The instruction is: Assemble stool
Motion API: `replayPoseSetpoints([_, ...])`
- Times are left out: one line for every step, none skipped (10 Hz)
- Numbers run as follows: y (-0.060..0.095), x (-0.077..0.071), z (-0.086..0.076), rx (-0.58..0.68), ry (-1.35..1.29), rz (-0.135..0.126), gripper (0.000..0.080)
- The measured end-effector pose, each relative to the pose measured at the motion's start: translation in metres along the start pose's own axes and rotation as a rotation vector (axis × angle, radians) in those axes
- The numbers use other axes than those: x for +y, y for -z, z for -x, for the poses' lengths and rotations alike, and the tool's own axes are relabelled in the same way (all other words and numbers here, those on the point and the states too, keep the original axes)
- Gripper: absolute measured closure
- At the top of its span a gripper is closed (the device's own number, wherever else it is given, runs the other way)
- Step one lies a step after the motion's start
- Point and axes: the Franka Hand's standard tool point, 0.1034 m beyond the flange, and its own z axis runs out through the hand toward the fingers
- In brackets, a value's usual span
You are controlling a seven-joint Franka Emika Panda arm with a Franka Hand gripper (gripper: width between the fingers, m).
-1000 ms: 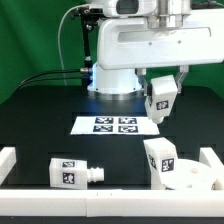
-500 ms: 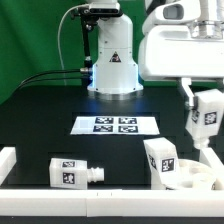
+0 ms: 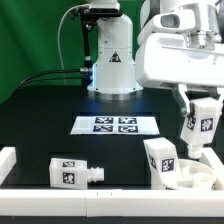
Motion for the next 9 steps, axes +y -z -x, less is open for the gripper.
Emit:
replayPoseSetpoints([-0.001,-0.01,-0.007,0.01,0.045,-0.006,0.0476])
replayPoseSetpoints([-0.001,-0.009,-0.006,0.009,0.043,-0.004,0.0476])
replayPoseSetpoints([-0.002,-0.009,-0.005,0.008,0.042,-0.004,0.0476])
replayPoseSetpoints([-0.003,-0.011,-0.006,0.008,0.048,-0.005,0.0476])
replayPoseSetpoints([-0.007,-0.016,-0.007,0.007,0.077,-0.005,0.0476])
replayPoseSetpoints([-0.011,-0.014,-0.008,0.004,0.08,-0.001,0.0476])
replayPoseSetpoints([-0.014,-0.011,-0.009,0.0,0.078,0.002,0.0476])
replayPoseSetpoints([-0.017,-0.011,-0.008,-0.003,0.079,0.003,0.0476])
replayPoseSetpoints([-0.018,-0.012,-0.006,-0.006,0.08,0.002,0.0476])
